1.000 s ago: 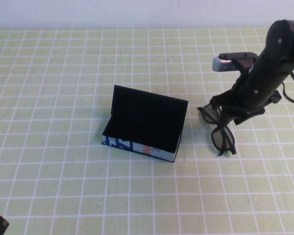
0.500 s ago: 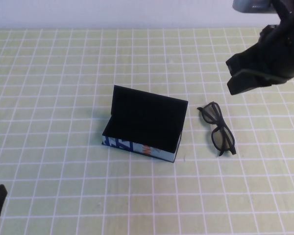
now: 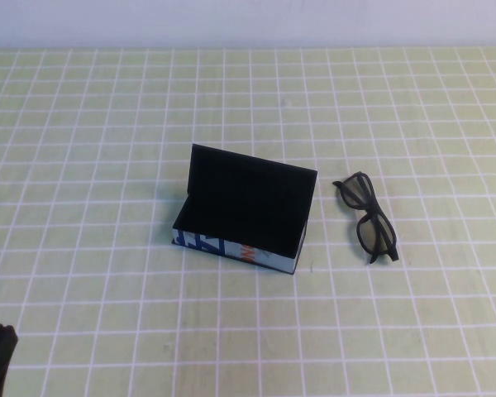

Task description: Take glasses out of glasses case

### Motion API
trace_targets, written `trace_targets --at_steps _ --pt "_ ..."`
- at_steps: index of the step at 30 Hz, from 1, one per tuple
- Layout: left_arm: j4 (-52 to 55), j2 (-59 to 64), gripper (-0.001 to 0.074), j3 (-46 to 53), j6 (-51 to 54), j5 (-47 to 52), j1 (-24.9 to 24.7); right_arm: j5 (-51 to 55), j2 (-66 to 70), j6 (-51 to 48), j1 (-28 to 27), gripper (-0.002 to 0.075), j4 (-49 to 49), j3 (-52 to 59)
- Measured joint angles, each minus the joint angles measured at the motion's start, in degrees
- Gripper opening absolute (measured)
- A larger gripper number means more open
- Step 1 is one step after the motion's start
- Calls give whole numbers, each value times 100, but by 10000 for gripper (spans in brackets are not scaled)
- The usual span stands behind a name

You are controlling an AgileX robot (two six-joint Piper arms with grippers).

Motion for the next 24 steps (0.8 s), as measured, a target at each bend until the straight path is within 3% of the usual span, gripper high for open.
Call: trace_targets --at_steps 11,20,24 --pt "-18 0 -4 0 0 0 0 -657 -2517 360 0 -16 1 1762" --pt "-27 0 -4 9 0 0 0 -638 -3062 373 0 -16 -437 2191" --pt "-27 0 -4 9 0 -12 0 -1256 -3062 373 0 -16 -1049 2489"
